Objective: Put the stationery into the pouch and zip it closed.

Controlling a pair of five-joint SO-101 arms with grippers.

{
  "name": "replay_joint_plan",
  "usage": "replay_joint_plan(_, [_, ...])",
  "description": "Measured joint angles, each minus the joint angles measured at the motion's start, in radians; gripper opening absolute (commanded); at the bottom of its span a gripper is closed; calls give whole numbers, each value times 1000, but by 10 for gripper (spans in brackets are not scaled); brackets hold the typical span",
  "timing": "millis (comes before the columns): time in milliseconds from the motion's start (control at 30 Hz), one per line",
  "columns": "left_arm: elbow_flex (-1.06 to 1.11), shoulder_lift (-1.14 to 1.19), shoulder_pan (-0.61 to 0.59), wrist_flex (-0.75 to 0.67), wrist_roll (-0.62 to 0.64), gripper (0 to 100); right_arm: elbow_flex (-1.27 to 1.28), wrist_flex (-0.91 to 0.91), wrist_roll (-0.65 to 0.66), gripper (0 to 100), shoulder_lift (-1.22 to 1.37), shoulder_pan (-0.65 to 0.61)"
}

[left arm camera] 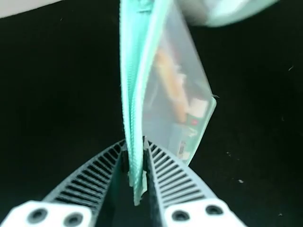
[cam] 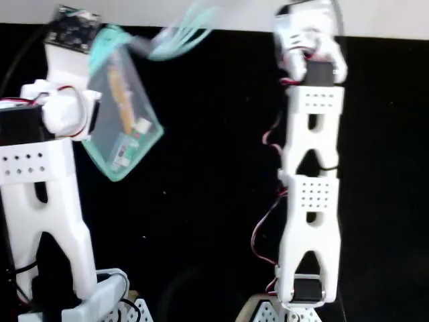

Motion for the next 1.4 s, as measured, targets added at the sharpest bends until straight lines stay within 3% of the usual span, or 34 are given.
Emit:
replay_joint_plan(167, [0,0,0,0,0,7,0,48,0,5,0,-12])
replay_joint_plan(467, [0,0,-72,-5,2,7,0,334,0,6,2,-29])
replay_joint_plan(767, [-146,3,-138,-17,-6,7,0,537,0,6,2,-112])
replay_joint_plan(1033, [-101,9,-135,-173,-2,7,0,621,0,6,2,-143])
replay_joint_plan(1200, [66,9,-17,-275,-6,7,0,640,0,6,2,-143])
replay_joint_plan(1400, [330,-12,264,-456,-8,7,0,640,0,6,2,-143])
